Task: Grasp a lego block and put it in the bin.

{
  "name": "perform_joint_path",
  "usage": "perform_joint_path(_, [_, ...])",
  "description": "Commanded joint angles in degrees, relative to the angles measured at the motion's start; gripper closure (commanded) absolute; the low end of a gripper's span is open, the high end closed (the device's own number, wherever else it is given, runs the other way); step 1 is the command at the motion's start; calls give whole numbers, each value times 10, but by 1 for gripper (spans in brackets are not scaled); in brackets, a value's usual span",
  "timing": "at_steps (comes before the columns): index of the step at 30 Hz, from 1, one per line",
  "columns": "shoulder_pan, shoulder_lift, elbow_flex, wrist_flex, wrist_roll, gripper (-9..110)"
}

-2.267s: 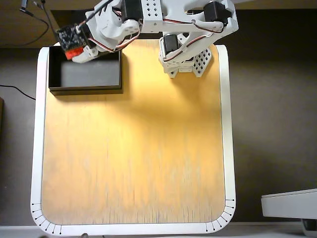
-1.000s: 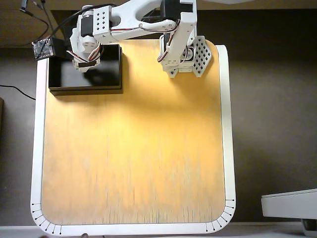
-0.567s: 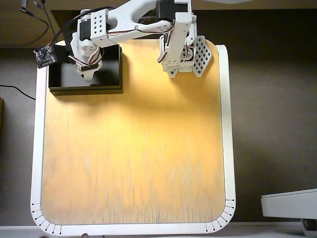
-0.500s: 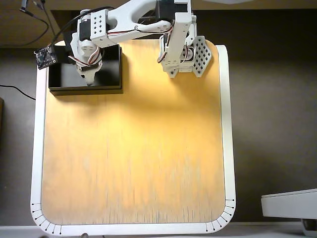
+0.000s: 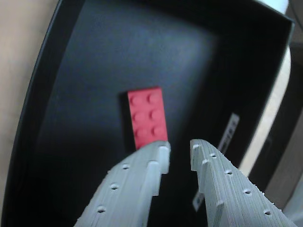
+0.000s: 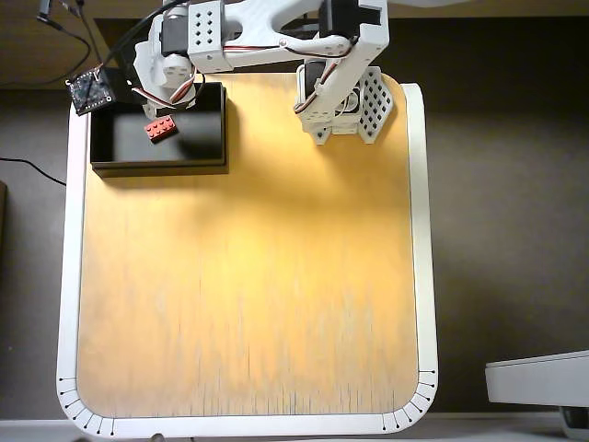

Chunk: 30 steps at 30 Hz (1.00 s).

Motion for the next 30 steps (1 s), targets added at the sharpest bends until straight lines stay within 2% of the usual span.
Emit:
perform_joint_path(1, [4, 140, -52, 65, -7, 101])
perform_joint_path(6, [-57, 243, -52, 119, -58, 101])
perform_joint_path(14, [-232, 334, -54, 124, -125, 101])
perform_joint_path(30, [-603, 282, -54, 115, -150, 101])
